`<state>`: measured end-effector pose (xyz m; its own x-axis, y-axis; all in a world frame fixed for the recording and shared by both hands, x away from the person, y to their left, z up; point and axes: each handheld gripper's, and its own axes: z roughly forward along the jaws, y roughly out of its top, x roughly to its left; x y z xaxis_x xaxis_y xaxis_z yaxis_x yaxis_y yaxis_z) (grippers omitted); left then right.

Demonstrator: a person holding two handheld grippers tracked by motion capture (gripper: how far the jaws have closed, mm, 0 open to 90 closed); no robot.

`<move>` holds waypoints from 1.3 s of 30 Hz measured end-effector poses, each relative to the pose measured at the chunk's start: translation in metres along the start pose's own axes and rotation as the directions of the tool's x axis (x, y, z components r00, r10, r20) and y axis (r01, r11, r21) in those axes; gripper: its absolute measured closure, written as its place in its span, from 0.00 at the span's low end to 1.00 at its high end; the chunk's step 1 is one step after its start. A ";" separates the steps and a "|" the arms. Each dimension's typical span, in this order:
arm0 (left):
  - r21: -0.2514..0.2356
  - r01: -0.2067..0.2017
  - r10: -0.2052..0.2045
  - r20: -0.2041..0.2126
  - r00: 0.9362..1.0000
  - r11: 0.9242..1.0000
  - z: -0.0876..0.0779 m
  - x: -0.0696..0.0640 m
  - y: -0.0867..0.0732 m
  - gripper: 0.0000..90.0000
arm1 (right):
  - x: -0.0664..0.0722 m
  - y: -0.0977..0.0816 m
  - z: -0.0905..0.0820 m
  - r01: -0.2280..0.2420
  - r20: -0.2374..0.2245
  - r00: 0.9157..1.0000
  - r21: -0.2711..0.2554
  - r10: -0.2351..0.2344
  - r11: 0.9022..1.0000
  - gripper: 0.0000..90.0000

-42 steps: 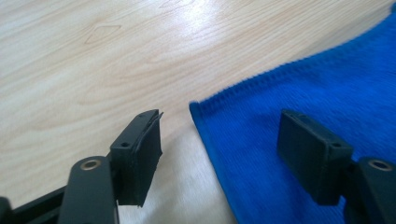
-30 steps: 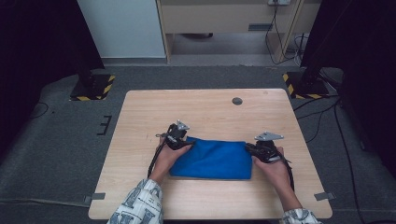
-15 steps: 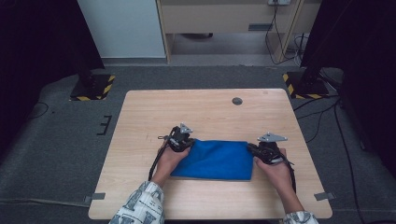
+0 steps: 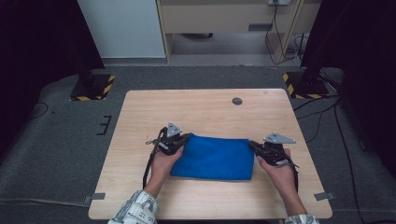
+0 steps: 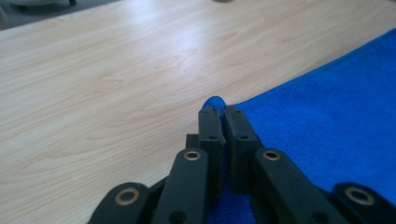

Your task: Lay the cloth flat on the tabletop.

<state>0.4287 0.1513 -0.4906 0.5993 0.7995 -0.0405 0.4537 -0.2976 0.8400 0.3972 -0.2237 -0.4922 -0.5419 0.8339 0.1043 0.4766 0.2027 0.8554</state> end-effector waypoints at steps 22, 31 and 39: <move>-0.075 0.051 -0.051 0.010 0.999 0.996 -0.030 0.007 -0.010 0.96 | 0.010 0.006 -0.003 0.011 -0.029 0.999 -0.044 -0.013 0.999 0.96; -0.104 0.041 -0.039 0.018 0.999 0.994 -0.036 0.002 -0.003 0.96 | 0.012 0.017 -0.014 0.008 -0.041 0.999 -0.081 -0.011 0.997 0.96; -0.135 0.066 -0.062 0.033 0.998 0.989 -0.042 0.002 0.006 0.96 | 0.014 0.025 -0.019 0.025 -0.037 0.999 -0.085 -0.029 0.996 0.96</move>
<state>0.4047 0.1728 -0.4627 0.5916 0.7987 -0.1101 0.3991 -0.1714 0.9007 0.3880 -0.2164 -0.4598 -0.5807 0.8081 0.0986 0.4023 0.1795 0.8978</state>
